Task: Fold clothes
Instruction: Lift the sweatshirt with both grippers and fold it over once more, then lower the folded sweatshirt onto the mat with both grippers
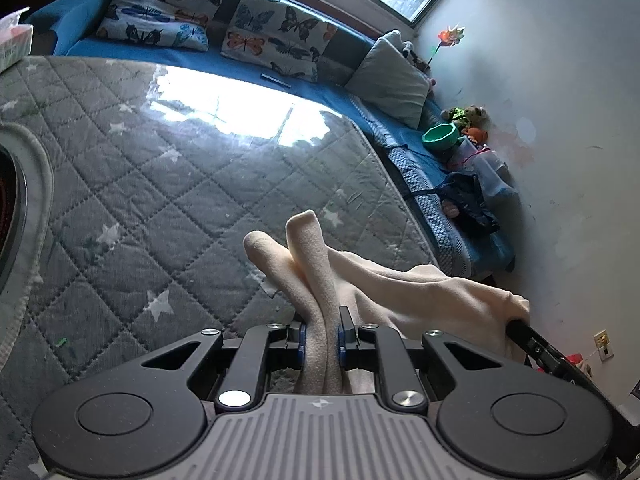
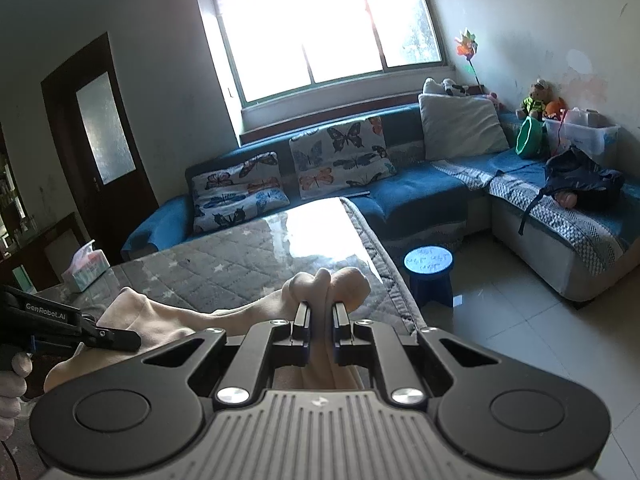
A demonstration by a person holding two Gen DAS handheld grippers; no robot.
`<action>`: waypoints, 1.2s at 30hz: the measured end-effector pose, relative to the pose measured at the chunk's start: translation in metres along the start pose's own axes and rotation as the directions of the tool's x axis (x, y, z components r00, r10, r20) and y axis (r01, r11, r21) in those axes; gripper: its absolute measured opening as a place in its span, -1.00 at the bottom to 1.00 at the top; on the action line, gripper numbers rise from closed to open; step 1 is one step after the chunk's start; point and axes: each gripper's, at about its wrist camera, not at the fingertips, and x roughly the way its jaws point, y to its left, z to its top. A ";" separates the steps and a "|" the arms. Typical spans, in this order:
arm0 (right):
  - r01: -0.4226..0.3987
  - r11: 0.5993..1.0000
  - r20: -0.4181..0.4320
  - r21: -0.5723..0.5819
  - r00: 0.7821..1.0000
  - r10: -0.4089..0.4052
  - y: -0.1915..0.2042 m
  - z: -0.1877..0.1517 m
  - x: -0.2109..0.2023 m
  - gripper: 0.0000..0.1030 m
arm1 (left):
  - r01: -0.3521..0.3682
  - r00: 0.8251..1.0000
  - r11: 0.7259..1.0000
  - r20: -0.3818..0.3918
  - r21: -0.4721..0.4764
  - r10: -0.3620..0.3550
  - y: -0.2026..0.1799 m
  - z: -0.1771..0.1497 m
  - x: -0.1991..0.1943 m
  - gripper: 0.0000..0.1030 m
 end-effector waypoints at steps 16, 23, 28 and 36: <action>0.075 0.997 -0.129 0.035 0.989 -0.070 -0.023 -0.024 0.037 -0.82 | -0.009 0.996 1.000 -0.087 -0.028 0.006 0.018 -0.012 0.023 -0.70; 0.106 0.994 -0.169 0.025 0.981 -0.101 -0.026 -0.033 0.034 -0.80 | -0.003 0.994 1.000 -0.108 -0.017 0.001 0.018 -0.019 0.020 -0.62; 0.116 0.993 -0.158 0.010 0.981 -0.113 -0.024 -0.028 0.031 -0.66 | -0.015 0.997 1.000 -0.070 0.010 0.016 0.017 -0.014 0.011 -0.52; 0.062 0.998 -0.103 -0.018 0.993 -0.064 0.001 -0.013 0.030 -0.66 | -0.036 0.999 0.998 -0.019 0.045 0.037 0.015 -0.005 0.001 -0.39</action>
